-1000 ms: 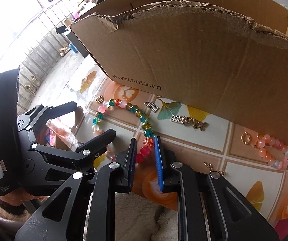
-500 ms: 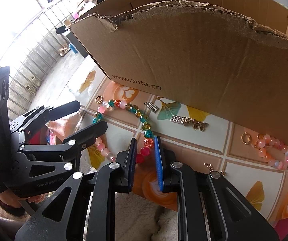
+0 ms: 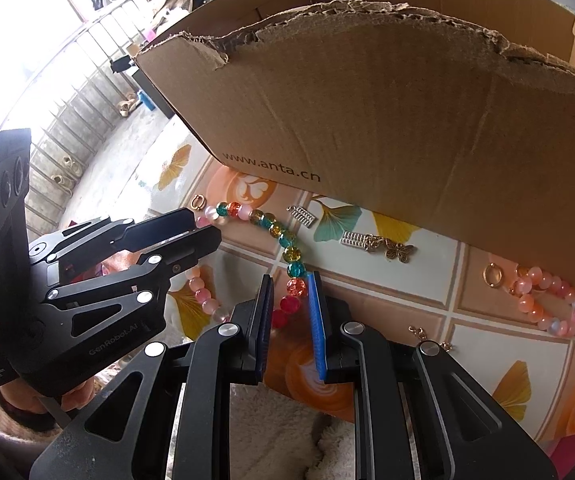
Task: Organize jewelry
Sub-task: 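Lower the left tool and grasp the multicolour bead bracelet, then carry the bead bracelet into the box and open the left tool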
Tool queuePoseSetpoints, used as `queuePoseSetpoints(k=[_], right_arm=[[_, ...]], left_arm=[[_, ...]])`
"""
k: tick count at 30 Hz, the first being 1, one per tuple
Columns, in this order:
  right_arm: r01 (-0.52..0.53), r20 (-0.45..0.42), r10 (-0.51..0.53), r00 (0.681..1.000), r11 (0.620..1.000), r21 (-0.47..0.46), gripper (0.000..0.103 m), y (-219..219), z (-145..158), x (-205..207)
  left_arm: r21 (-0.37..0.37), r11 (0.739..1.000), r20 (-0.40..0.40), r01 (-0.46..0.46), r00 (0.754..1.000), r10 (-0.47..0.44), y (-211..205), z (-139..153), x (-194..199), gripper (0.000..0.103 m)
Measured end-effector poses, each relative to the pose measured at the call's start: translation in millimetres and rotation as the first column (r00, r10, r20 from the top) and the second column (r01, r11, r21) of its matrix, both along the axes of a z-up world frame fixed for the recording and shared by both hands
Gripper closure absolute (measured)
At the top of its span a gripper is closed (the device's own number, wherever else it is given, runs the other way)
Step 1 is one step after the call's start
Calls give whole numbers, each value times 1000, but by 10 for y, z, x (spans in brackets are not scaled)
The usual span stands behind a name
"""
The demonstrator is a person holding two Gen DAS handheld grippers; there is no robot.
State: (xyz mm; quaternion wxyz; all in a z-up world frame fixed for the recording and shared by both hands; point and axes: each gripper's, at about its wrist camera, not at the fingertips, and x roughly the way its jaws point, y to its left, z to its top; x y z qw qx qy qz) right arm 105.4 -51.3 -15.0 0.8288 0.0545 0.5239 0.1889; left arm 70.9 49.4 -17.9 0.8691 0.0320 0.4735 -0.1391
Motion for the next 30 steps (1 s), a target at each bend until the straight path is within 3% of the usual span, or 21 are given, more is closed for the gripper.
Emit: queuePoseSetpoints(k=[3, 7, 10, 19, 30], right_arm=[[-1, 3, 1, 1000, 1000, -4, 87, -2, -1, 3], [-1, 7, 2, 1000, 1000, -10, 87, 12, 2, -2], [3, 17, -3, 1000, 1000, -25, 93, 27, -1, -19], [19, -1, -18, 1000, 997, 80, 96, -164, 79, -76], [-4, 73, -11, 997, 979, 206, 96, -390, 603, -235]], left_arm=[[37, 999, 12, 11, 1000, -11, -70, -5, -4, 74], [71, 997, 30, 15, 999, -17, -120, -9, -11, 84], [74, 997, 37, 14, 999, -17, -126, -9, -16, 94], [-45, 999, 53, 27, 998, -24, -46, 278, -162, 94], [-226, 966, 157, 121, 984, -87, -3, 1101, -364, 94]])
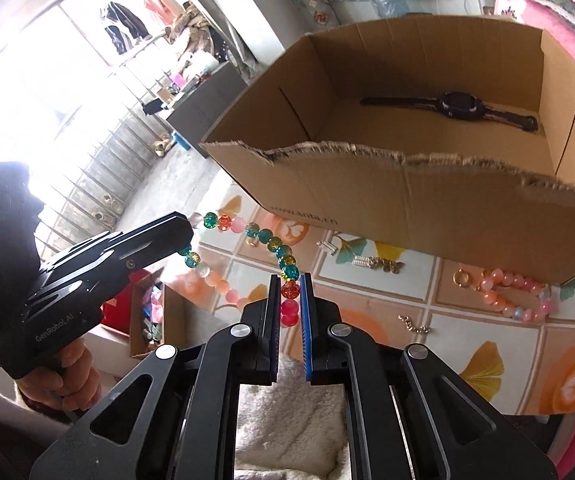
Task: Organize jewelry
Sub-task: 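Carry the bead bracelet into the box and open the left tool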
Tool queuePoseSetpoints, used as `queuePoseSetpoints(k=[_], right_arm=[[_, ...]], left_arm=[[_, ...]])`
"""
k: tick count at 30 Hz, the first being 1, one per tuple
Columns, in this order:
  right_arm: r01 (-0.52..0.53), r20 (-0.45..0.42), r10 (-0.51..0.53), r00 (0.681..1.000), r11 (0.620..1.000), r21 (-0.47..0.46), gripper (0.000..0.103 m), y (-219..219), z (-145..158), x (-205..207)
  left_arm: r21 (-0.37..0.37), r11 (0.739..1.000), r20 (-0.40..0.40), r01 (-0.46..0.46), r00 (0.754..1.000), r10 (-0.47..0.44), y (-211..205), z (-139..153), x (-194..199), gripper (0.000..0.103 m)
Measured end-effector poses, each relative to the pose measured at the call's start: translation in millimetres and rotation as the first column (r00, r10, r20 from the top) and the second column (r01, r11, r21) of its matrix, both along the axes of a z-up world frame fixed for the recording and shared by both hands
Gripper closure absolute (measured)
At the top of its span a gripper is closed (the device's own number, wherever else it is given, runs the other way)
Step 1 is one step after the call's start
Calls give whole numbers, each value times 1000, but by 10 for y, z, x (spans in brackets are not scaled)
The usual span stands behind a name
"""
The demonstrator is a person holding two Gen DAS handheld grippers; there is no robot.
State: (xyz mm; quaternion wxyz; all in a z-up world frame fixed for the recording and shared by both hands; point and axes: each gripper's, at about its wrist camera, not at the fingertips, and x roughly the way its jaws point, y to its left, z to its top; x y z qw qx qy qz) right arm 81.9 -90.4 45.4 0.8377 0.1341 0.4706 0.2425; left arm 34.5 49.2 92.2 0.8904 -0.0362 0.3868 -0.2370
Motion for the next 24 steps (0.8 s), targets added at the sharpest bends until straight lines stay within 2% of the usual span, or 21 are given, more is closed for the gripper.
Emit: queuePoseSetpoints(k=[4, 6, 8, 10, 13, 17, 21, 24], right_arm=[[-19, 103, 19, 995, 1000, 8, 96, -47, 398, 19], [-27, 179, 30, 983, 999, -20, 96, -50, 602, 82], [-26, 234, 38, 971, 998, -56, 96, -71, 761, 228], [-31, 242, 45, 969, 998, -64, 96, -111, 821, 424], [-48, 167, 54, 984, 998, -42, 96, -219, 754, 855], [-72, -13, 72, 997, 997, -23, 96, -241, 373, 1448], [-98, -135, 90, 987, 994, -55, 96, -224, 88, 1818], [-105, -217, 88, 972, 992, -69, 94, -175, -105, 2070]], left_arm=[[-50, 998, 86, 47, 995, -42, -35, 428, 78, 94], [-62, 995, 144, 73, 988, -63, -77, 641, 184, 94], [-45, 996, 184, 79, 981, -69, -136, 776, 334, 94], [-30, 996, 189, 86, 979, -79, -186, 816, 555, 94], [-20, 997, 113, 80, 991, -78, -289, 690, 974, 94], [55, 995, 26, 78, 996, -80, -449, 360, 1436, 94], [141, 988, -75, 62, 996, -52, -535, 19, 1769, 94], [189, 981, -111, 41, 994, -20, -546, -116, 1896, 93]])
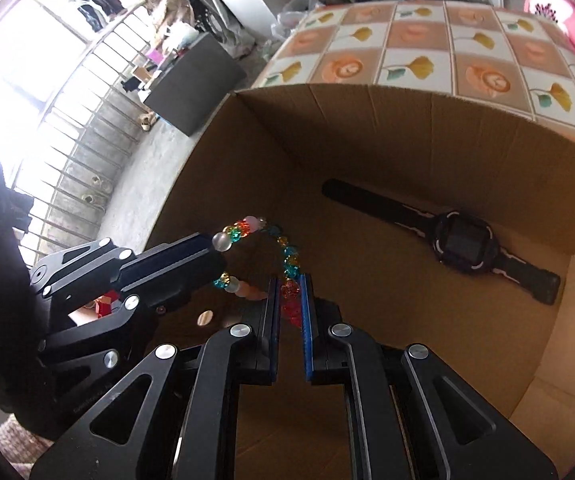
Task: Organize jewelry
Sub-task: 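Carry the bead bracelet into the box and open the left tool, then withdraw the left tool up out of the box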
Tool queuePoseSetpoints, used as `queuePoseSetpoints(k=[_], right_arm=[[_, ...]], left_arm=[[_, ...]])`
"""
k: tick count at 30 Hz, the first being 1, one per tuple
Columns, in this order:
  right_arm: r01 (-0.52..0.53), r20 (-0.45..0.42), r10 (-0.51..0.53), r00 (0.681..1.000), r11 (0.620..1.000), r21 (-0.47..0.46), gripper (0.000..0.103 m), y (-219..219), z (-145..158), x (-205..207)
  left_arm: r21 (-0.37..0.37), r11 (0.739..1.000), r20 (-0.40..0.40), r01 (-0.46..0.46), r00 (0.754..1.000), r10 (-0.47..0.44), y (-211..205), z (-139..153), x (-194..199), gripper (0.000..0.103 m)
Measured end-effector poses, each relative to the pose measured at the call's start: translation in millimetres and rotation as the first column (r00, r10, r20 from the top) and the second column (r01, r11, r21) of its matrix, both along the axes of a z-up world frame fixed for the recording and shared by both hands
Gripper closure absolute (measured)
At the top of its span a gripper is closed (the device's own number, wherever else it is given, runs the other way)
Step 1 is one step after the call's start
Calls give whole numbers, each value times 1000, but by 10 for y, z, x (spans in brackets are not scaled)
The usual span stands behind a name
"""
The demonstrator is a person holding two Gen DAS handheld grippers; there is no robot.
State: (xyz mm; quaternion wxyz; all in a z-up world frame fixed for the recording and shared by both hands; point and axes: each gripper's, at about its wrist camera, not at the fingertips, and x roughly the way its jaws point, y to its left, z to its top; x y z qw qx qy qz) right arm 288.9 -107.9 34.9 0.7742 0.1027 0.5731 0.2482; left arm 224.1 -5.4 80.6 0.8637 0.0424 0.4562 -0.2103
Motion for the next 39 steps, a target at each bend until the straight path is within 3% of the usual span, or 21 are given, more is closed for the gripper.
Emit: queuePoseSetpoints(k=[3, 6, 11, 14, 16, 19, 21, 23, 26, 30, 34, 39], right_arm=[[9, -55, -9, 998, 1000, 4, 92, 33, -132, 140], [23, -38, -23, 999, 1000, 0, 91, 34, -138, 165], [51, 44, -53, 998, 998, 40, 90, -106, 44, -1], [69, 124, -80, 989, 993, 95, 88, -291, 259, -269], [84, 199, -107, 974, 989, 125, 85, -463, 426, -500], [154, 312, -187, 931, 980, 128, 67, -829, 637, -932], [225, 356, -254, 899, 967, 120, 52, -1035, 709, -1153], [327, 381, -343, 859, 939, 108, 50, -1279, 739, -1371], [442, 322, -466, 824, 885, 149, 46, -1611, 560, -1516], [512, 164, -541, 825, 838, 188, 46, -1797, 227, -1498], [483, 80, -508, 857, 849, 214, 45, -1683, -52, -1433], [454, 121, -473, 873, 877, 157, 42, -1537, 22, -1446]], left_arm=[[2, 1000, -25, -24, 999, 24, 37, -90, 76, 88], [-12, 999, -22, -44, 999, 43, 81, -83, 49, 86], [-43, 997, 59, -57, 996, 60, 175, 139, -133, 86], [-81, 993, 118, -85, 989, 94, 303, 310, -282, 79], [-104, 989, 152, -110, 980, 125, 410, 402, -397, 72], [-143, 978, 181, -153, 967, 178, 616, 446, -587, 52], [-162, 970, 170, -183, 963, 210, 719, 394, -674, 43], [-184, 957, 122, -223, 961, 248, 817, 264, -716, 38], [-218, 932, -3, -289, 955, 295, 917, -17, -695, 36], [-289, 892, -143, -347, 937, 318, 962, -328, -704, 36], [-338, 861, -186, -379, 924, 334, 962, -377, -736, 36], [-351, 862, -189, -365, 929, 317, 788, -377, -794, 35]])
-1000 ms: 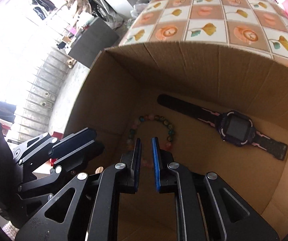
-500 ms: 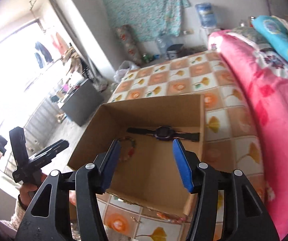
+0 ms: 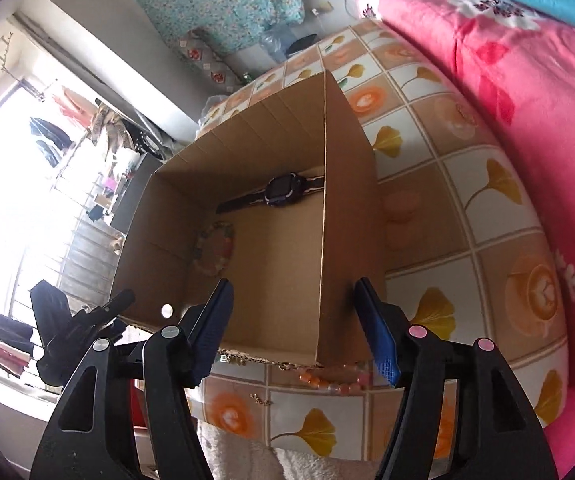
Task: Organize jewelry
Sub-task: 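Withdraw the left tool up out of the box, then lower the left tool onto the small gold ring and close it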
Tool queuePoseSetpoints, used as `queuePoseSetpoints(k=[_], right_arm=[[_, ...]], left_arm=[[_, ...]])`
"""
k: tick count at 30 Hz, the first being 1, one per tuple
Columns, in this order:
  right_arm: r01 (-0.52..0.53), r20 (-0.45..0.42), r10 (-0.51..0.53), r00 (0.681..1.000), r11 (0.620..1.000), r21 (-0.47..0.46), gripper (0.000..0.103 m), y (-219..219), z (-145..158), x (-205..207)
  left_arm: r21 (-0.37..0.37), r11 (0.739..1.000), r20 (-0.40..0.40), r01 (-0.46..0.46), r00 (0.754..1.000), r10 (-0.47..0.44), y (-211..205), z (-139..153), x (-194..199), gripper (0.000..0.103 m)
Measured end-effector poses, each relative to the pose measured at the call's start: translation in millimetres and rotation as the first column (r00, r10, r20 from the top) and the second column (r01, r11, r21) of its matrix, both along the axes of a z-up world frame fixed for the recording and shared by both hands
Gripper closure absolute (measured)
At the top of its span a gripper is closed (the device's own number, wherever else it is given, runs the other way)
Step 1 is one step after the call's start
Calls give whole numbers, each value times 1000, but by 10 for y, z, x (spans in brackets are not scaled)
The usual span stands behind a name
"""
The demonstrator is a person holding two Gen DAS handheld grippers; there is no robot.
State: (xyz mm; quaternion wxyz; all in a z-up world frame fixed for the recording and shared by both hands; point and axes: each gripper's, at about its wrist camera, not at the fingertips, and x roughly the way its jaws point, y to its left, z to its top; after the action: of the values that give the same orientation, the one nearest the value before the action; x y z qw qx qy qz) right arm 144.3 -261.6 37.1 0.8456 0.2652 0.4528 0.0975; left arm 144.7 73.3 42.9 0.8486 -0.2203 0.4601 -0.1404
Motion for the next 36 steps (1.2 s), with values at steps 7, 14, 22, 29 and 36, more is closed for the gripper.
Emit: queuePoseSetpoints(k=[7, 14, 22, 29, 36], right_arm=[[-28, 13, 28, 1000, 999, 26, 42, -103, -10, 79], [-53, 35, 51, 998, 997, 51, 42, -180, -41, 210], [-54, 60, 52, 997, 998, 32, 42, -230, -24, 178], [48, 198, -7, 980, 978, -202, 30, -303, 302, -292], [56, 300, 91, 950, 892, -448, 8, 44, 553, -779]], left_arm=[[38, 999, -4, -34, 999, 34, -95, 30, 5, 35], [51, 997, -3, -64, 998, 64, -127, 45, -11, 34], [127, 990, 59, -59, 997, 52, -180, 144, -90, 33], [244, 964, 219, -102, 975, 48, -12, 413, -449, 29], [333, 939, 196, -83, 981, 17, 101, 138, -751, 29]])
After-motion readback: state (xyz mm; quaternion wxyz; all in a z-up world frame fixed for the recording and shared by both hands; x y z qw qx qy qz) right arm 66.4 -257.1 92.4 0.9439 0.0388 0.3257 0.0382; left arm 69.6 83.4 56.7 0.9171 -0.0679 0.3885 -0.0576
